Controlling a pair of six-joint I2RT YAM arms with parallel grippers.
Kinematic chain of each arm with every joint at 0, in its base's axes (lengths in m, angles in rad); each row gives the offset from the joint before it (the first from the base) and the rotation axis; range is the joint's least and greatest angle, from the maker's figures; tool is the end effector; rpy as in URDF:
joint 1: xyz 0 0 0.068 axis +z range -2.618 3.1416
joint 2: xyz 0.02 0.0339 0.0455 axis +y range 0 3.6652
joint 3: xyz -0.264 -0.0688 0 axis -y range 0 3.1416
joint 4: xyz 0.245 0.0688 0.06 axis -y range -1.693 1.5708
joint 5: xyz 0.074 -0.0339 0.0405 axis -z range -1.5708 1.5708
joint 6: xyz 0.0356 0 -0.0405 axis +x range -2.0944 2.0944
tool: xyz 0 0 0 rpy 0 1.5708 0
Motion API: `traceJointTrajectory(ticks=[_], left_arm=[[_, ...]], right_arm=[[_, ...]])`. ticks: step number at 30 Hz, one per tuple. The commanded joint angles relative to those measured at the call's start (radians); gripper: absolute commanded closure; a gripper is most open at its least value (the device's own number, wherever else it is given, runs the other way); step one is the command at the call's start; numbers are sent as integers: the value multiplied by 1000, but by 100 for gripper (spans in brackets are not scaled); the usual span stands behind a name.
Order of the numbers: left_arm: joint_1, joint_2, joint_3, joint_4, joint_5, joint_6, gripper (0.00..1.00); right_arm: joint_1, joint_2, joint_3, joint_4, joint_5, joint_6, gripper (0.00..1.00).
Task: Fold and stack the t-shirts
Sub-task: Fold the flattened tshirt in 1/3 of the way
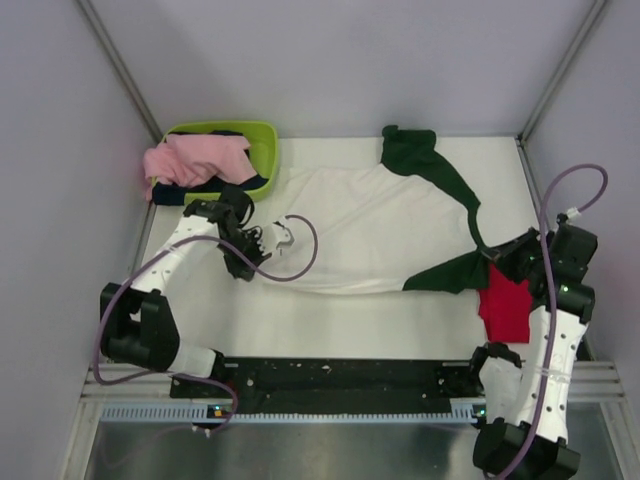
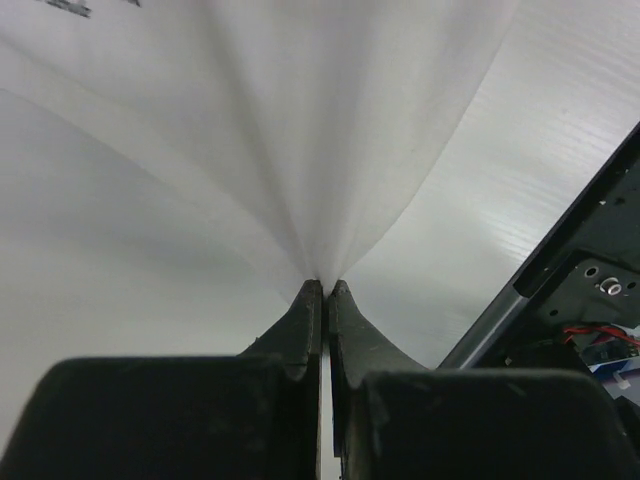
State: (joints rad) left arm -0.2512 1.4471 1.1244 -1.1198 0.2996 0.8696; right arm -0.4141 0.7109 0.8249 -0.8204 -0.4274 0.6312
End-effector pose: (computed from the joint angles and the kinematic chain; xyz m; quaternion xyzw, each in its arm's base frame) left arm 0.2421 -0.0730 0.2476 0.5326 0.8307 -0.1226 0.1057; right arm 0.1318 -0.0418 0.3042 0.3660 0.8133 0.2358 0.3861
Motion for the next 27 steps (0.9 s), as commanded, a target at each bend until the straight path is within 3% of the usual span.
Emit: traceJointTrajectory(ticks=[1,6,12,27], left_arm=[[6,-44,18,96,35,-44,100],[7,126,196,268,-40,-211,100],[7,243,238,368,-117,-215,100],[13,331,236,443,-203,-251,100]], right_arm=[[8,138,36,225,4,-90,100],[98,437,52,481,-53,-125,100],[130,741,236,524,-16,-168,100],[129,1053,486,515,-42,-355,100]])
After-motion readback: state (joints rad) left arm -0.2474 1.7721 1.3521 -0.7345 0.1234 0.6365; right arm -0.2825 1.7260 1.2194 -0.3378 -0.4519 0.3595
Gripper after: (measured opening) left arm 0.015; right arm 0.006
